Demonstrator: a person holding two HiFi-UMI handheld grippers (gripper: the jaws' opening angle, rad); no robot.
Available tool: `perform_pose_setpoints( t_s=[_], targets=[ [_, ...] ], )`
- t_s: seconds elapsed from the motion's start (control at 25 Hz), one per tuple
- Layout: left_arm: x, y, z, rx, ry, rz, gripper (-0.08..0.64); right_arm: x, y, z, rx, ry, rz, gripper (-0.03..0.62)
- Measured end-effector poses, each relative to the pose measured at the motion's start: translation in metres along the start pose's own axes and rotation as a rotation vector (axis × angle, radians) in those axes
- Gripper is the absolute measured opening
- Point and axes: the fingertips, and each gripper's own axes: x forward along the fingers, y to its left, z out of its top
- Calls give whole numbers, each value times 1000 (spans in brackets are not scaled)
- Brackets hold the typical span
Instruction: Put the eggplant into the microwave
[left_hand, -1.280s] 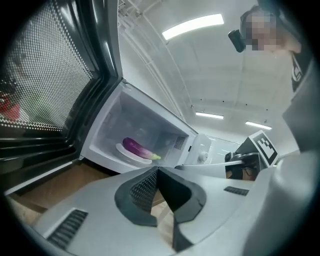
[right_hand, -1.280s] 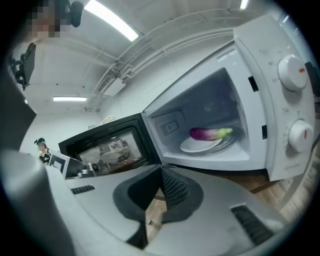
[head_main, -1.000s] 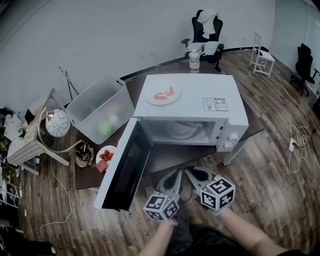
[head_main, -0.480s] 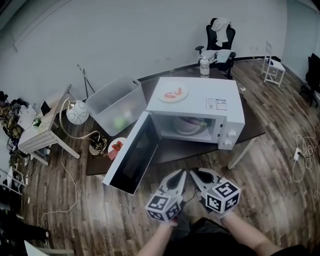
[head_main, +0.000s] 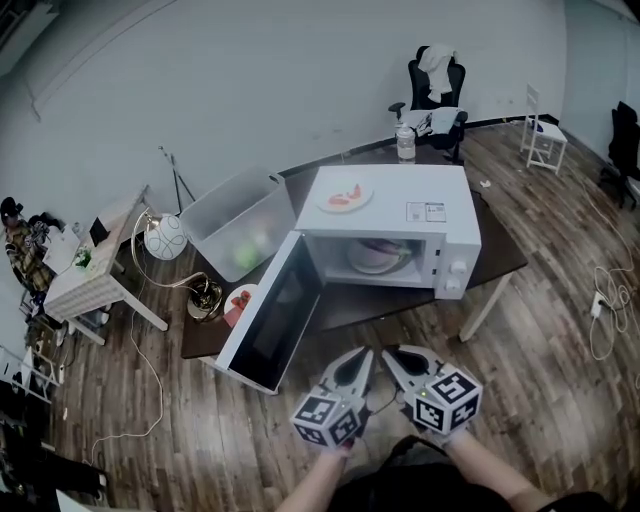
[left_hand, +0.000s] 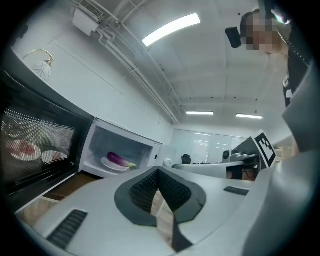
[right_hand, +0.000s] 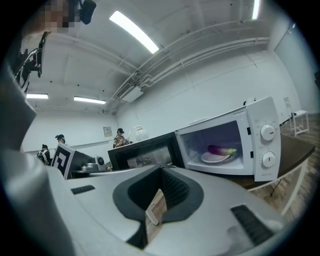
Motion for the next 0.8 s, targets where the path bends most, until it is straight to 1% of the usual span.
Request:
perform_pose_setpoints(
  t_s=[0.2,0.4,0.64,0.8],
  targets=[
    [-20,-5,0,-17,14,-27,-3,-9,23,0,48,-22,3,0],
    [-49,-7,-5,-38,28,-44,-3,-21,45,-11,40,-5,-34,0],
    [-83,-19,-16,-68,41,-90,-3,-40,74,-22,31,3,-87,0],
    [-109,-24,-23,-88,45,-106,-3,-52,92,-38,48,7,-125,0]
  ],
)
